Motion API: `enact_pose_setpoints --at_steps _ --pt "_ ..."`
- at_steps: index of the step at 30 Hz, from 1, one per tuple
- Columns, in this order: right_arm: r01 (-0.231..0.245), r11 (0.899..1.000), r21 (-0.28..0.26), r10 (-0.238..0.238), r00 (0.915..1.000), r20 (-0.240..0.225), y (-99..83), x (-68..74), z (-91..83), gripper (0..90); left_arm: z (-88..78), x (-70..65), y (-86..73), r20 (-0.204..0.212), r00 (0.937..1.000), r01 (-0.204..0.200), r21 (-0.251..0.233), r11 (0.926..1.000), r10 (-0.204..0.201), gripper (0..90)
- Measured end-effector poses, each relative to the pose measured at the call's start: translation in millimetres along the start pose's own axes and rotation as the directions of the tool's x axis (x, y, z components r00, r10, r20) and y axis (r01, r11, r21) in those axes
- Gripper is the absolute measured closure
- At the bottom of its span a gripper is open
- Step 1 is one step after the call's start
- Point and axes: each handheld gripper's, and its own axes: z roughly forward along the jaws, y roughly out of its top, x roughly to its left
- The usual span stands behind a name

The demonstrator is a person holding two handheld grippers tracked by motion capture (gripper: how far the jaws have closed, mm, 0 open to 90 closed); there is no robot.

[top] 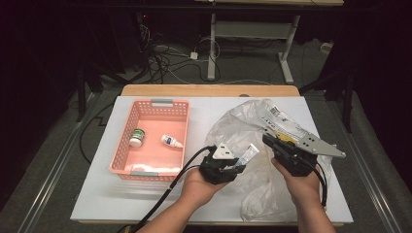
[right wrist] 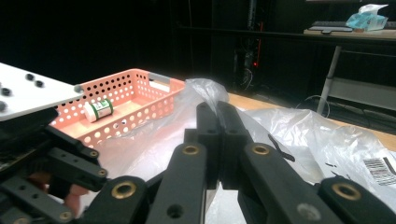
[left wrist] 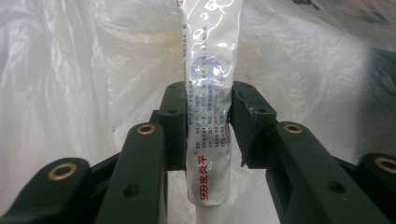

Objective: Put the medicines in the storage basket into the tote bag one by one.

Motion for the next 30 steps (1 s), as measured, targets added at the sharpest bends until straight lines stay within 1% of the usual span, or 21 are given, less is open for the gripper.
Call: enact_pose_setpoints --at_steps 6,9,11,14,17,19,22,23,25,30 --pt "-0.002 1.000 0.001 0.002 1.0000 0.001 -0.1 0.5 0.7 90.0 12.7 1.5 6.9 -0.016 0.9999 0.000 0.002 1.0000 0.000 66.3" --pt "-0.005 1.000 -0.002 0.005 1.0000 -0.002 0.0 0.3 0.4 90.0 18.8 4.3 9.5 -0.035 0.9994 -0.003 0.009 1.0000 0.003 66.4" --pt "-0.005 1.000 -0.004 0.005 1.0000 -0.003 0.1 0.1 0.2 90.0 23.7 6.7 10.9 -0.056 0.9984 -0.006 0.013 0.9999 0.007 66.4" --pt "-0.009 1.000 -0.007 0.009 1.0000 -0.002 0.2 -0.3 0.0 90.0 31.4 12.8 11.9 -0.072 0.9974 0.004 0.024 0.9997 -0.003 66.3" --pt "-0.011 1.000 -0.004 0.011 0.9999 -0.003 0.0 -0.6 -0.1 90.0 38.9 16.8 11.7 -0.073 0.9973 0.013 0.029 0.9995 -0.011 66.3" --pt "-0.010 1.000 -0.005 0.010 0.9999 -0.006 -0.3 -1.0 0.3 90.0 44.1 17.7 11.2 -0.082 0.9966 0.012 0.037 0.9993 -0.009 66.2" --pt "-0.023 1.000 -0.001 0.023 0.9997 -0.007 -1.6 -1.1 1.5 90.0 50.9 18.4 9.1 -0.085 0.9963 0.012 0.047 0.9989 -0.008 66.2" --pt "-0.019 1.000 0.000 0.019 0.9998 -0.009 -2.1 -1.5 1.8 90.0 54.1 18.3 7.9 -0.089 0.9960 0.013 0.047 0.9988 -0.008 66.2" --pt "-0.016 1.000 0.005 0.016 0.9998 -0.011 -3.2 -1.7 2.8 90.0 58.4 17.8 6.2 -0.081 0.9966 0.017 0.051 0.9986 -0.013 66.1" --pt "-0.023 1.000 0.009 0.023 0.9997 -0.012 -4.4 -1.5 3.7 90.0 67.7 15.9 4.1 -0.099 0.9950 0.004 0.062 0.9981 0.002 66.1"
